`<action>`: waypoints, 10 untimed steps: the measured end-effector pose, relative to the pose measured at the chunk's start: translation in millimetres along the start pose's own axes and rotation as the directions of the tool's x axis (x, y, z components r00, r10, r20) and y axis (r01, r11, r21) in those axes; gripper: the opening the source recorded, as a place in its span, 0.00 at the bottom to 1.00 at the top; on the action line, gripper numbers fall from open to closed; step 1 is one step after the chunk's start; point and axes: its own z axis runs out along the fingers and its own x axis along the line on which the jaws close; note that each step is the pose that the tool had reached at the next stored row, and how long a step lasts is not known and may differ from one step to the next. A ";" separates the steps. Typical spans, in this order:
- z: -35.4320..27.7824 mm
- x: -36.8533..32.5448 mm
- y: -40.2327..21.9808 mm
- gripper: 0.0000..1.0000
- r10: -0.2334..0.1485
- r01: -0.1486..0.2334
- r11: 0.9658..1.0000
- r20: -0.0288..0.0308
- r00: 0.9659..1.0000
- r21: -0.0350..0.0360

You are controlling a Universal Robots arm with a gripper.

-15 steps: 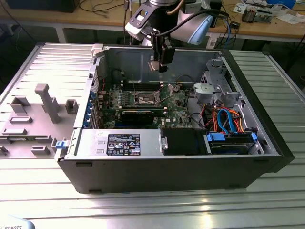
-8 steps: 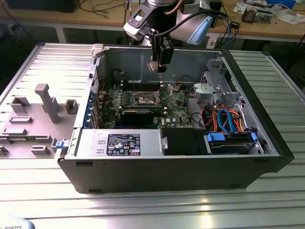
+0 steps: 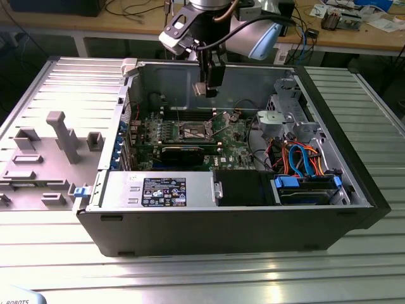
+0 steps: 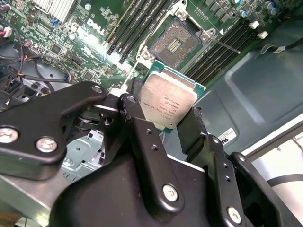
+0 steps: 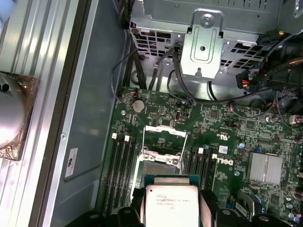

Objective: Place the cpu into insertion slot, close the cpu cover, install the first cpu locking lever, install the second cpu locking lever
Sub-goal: 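Place the cpu into insertion slot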

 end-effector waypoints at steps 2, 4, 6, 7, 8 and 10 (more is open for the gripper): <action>1.0 0.0 -0.3 0.54 0.006 -0.006 1.000 0.000 1.000 0.001; 3.3 0.0 -0.6 0.54 0.016 -0.016 1.000 0.001 1.000 0.002; 5.6 -0.1 -0.9 0.54 0.030 -0.030 1.000 0.003 1.000 0.003; 6.8 -0.1 -1.1 0.54 0.039 -0.039 0.999 0.003 0.999 0.003; 7.4 0.0 -1.2 0.54 0.043 -0.043 0.999 0.003 0.999 0.004; 7.6 -0.1 -1.2 0.54 0.044 -0.044 0.999 0.004 0.999 0.006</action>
